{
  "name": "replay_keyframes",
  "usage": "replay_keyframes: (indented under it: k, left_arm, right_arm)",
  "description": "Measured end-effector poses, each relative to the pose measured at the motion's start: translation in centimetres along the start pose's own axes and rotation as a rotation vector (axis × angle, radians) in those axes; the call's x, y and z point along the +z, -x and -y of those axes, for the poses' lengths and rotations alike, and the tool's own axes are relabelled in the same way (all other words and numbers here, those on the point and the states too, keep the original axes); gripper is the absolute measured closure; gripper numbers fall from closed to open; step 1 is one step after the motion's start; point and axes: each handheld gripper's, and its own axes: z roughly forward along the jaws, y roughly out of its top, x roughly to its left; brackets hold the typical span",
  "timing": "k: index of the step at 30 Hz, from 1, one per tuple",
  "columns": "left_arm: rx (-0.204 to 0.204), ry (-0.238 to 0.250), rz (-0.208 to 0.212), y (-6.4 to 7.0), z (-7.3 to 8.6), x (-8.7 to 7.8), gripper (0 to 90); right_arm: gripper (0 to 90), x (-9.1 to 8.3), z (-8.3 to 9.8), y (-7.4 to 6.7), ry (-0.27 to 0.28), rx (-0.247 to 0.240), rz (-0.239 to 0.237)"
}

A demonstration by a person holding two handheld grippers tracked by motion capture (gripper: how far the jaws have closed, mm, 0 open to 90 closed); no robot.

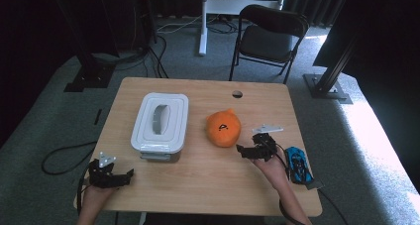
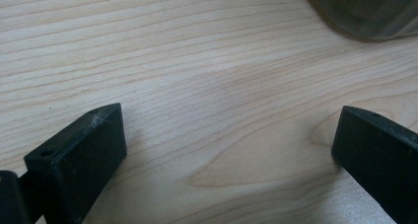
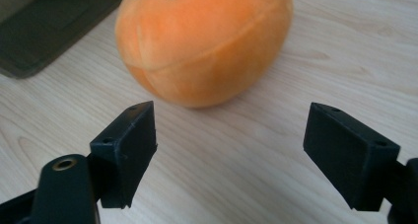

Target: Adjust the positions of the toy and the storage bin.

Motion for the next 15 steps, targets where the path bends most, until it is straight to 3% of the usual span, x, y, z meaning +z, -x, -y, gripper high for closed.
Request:
replay_keyframes:
  k: [7, 9, 15]
  left_arm:
    - [0.002, 0.0, 0.002, 0.0, 0.0, 0.0, 0.5]
    - [0.003, 0.0, 0.002, 0.0, 0.0, 0.0, 0.5]
    - [0.004, 0.0, 0.003, 0.0, 0.0, 0.0, 0.5]
  right_arm:
    - [24.4, 1.5, -1.0, -0.3, -0.018, -0.027, -0.027]
    - [30.4, 2.0, -1.2, -0.4, -0.022, -0.035, -0.013]
    - [36.8, 3.1, -1.3, -0.6, -0.022, -0.034, 0.007]
